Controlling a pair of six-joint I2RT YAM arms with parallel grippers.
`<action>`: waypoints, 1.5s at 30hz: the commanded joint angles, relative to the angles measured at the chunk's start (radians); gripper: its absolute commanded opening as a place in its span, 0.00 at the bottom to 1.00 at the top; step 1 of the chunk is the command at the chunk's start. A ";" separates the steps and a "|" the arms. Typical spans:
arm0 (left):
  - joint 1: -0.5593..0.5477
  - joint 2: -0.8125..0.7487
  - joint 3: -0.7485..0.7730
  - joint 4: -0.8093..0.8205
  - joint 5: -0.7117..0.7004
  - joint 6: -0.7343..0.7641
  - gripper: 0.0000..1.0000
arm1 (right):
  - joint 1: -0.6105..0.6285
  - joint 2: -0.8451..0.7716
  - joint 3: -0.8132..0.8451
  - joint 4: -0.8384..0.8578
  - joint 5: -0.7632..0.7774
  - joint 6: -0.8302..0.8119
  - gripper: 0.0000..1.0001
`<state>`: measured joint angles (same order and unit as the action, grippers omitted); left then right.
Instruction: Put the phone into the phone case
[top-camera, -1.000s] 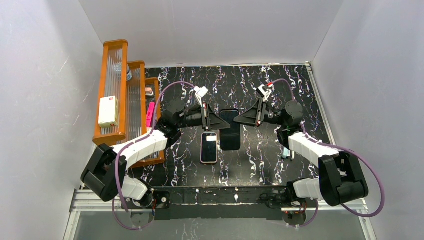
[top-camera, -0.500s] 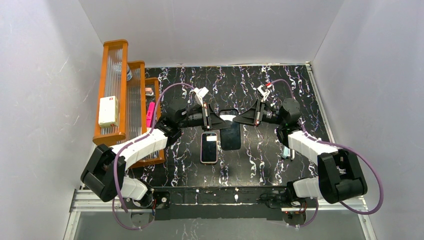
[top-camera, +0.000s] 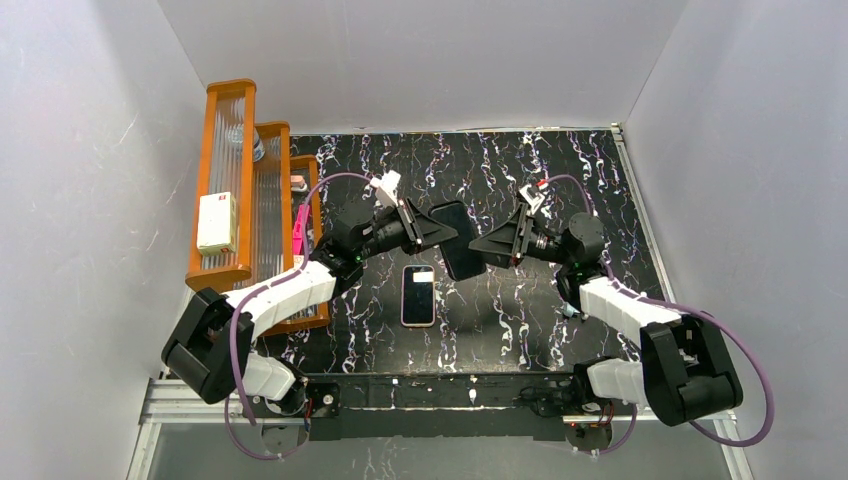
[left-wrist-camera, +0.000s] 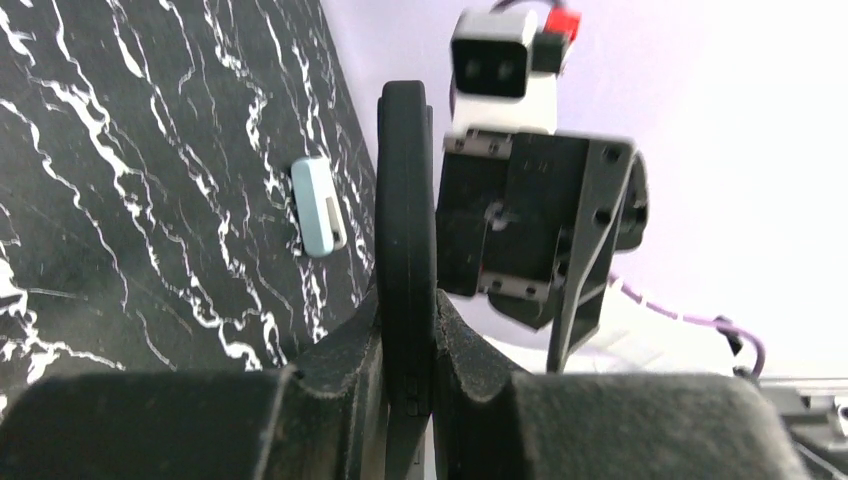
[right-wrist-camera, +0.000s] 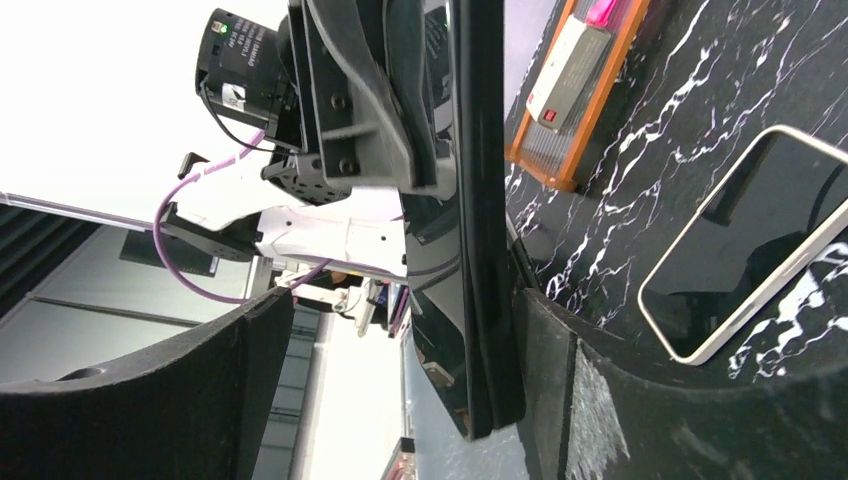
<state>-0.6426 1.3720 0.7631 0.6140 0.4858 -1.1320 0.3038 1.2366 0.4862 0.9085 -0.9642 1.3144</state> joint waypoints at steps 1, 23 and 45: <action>0.008 -0.045 0.024 0.146 -0.110 -0.090 0.00 | 0.017 -0.045 -0.034 0.075 0.027 0.029 0.90; 0.009 0.098 -0.029 0.132 -0.053 -0.209 0.11 | 0.017 -0.099 -0.118 -0.008 0.144 0.004 0.38; 0.009 0.349 -0.110 0.199 0.006 -0.467 0.19 | 0.017 -0.154 -0.179 -0.065 0.125 -0.149 0.57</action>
<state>-0.6350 1.6814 0.6811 0.8524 0.4942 -1.5990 0.3222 1.1122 0.2897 0.7040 -0.8284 1.1931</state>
